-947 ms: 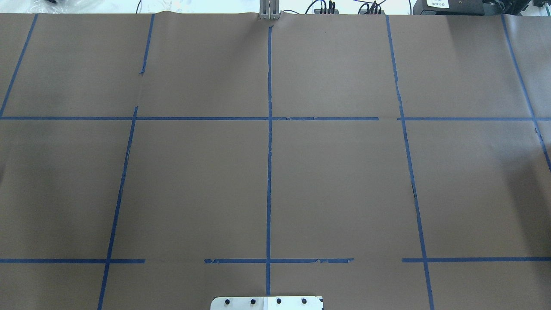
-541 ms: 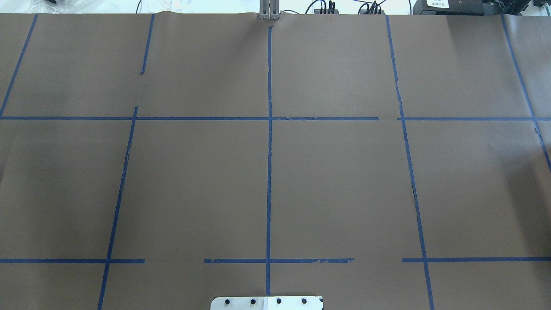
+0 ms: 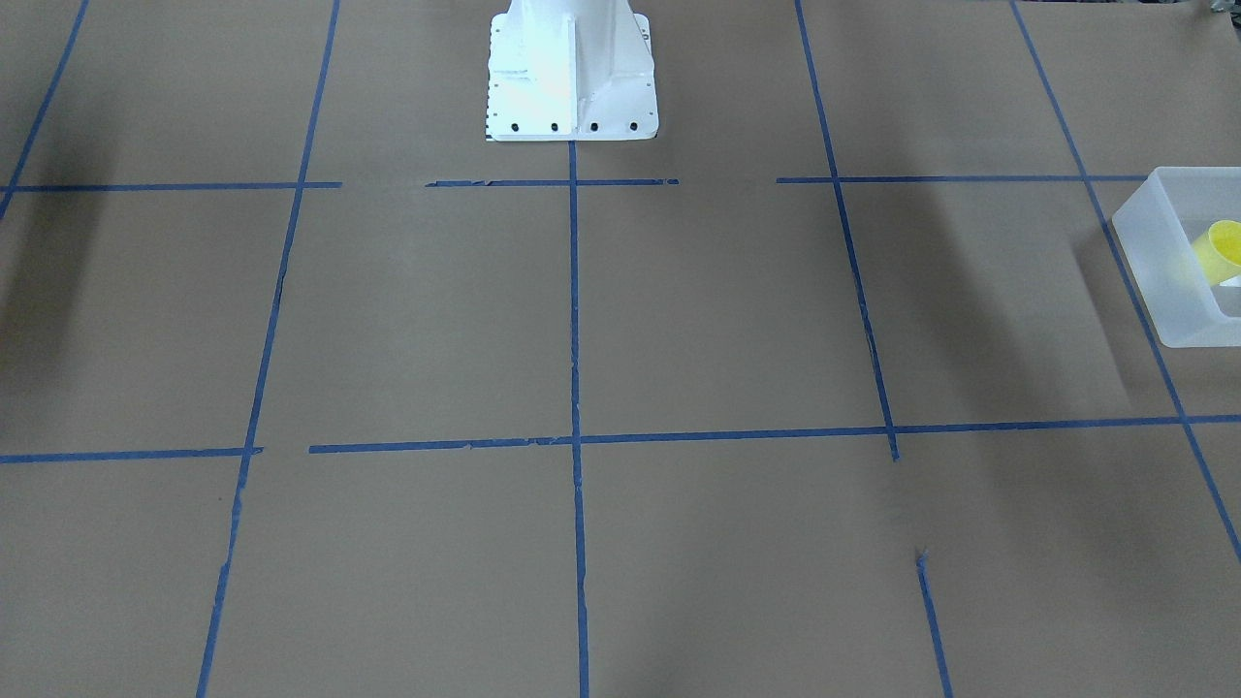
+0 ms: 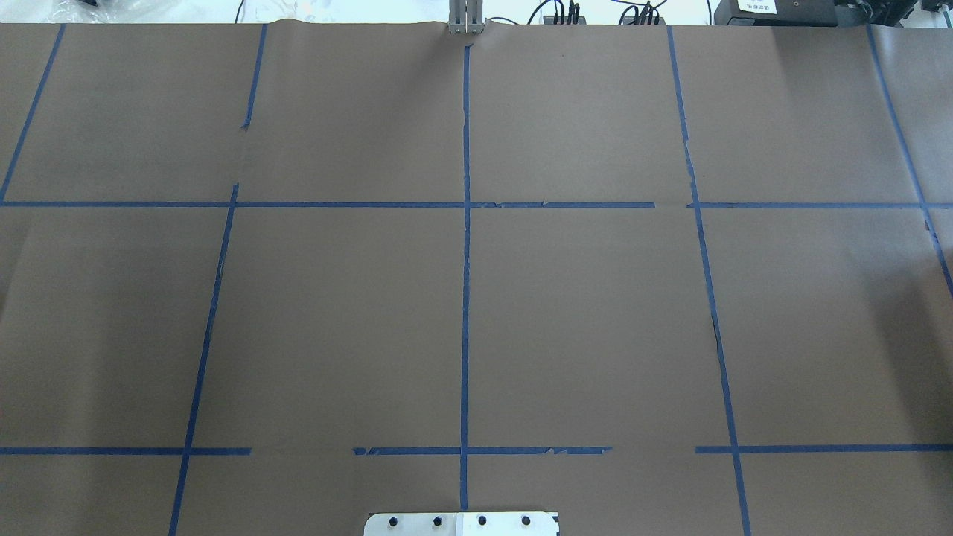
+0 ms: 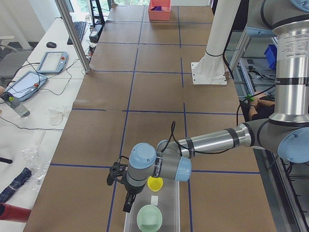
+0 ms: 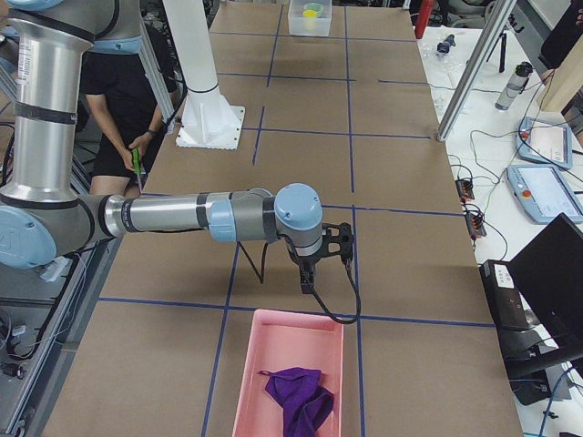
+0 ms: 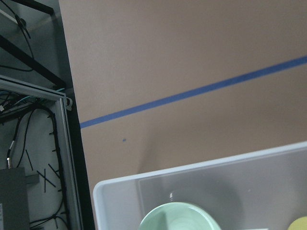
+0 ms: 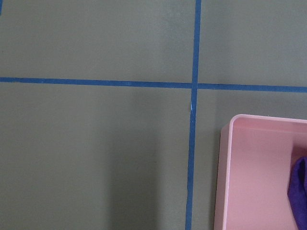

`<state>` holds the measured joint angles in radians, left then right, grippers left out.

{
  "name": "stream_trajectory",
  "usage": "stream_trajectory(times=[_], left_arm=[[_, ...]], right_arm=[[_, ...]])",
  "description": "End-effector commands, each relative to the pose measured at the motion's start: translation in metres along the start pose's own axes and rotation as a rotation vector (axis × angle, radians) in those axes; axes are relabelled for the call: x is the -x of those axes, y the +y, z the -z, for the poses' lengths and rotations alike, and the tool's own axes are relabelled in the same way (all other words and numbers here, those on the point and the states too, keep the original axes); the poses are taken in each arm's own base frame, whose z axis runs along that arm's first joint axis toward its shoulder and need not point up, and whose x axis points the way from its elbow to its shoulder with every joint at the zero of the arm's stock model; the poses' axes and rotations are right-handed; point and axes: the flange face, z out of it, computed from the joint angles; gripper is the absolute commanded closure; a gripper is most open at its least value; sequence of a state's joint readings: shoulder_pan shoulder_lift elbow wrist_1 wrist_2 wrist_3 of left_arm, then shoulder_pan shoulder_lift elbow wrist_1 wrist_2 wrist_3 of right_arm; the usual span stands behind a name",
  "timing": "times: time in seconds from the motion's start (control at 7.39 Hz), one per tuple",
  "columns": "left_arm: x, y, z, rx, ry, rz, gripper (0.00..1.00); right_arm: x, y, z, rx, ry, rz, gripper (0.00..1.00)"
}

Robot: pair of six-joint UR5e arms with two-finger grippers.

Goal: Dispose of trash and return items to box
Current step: 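Lower the green bowl into the clear bin and open the left gripper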

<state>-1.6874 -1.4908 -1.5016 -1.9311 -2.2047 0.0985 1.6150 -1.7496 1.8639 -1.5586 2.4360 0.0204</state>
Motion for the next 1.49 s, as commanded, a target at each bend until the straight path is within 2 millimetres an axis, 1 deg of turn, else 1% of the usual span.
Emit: stream_trajectory(times=[0.0,0.14,0.41,0.95,1.35], left_arm=[[-0.041,-0.021,0.044,0.022,0.064,0.078,0.00],[-0.062,-0.028,0.051,0.025,0.087,0.107,0.00],[-0.102,-0.039,0.038,0.058,0.119,0.149,0.00],[-0.103,-0.034,0.035,0.067,0.118,0.150,0.00],[-0.096,-0.025,0.029,0.085,0.116,0.168,0.00]], right_arm=[[0.002,0.001,0.001,-0.003,-0.002,0.002,0.00],[0.002,0.001,0.001,-0.002,-0.002,0.001,0.00],[0.002,0.001,0.001,-0.003,-0.002,0.002,0.00],[0.001,0.001,0.001,-0.002,0.002,0.001,0.00],[0.000,0.000,0.000,-0.001,0.003,-0.002,0.00]])
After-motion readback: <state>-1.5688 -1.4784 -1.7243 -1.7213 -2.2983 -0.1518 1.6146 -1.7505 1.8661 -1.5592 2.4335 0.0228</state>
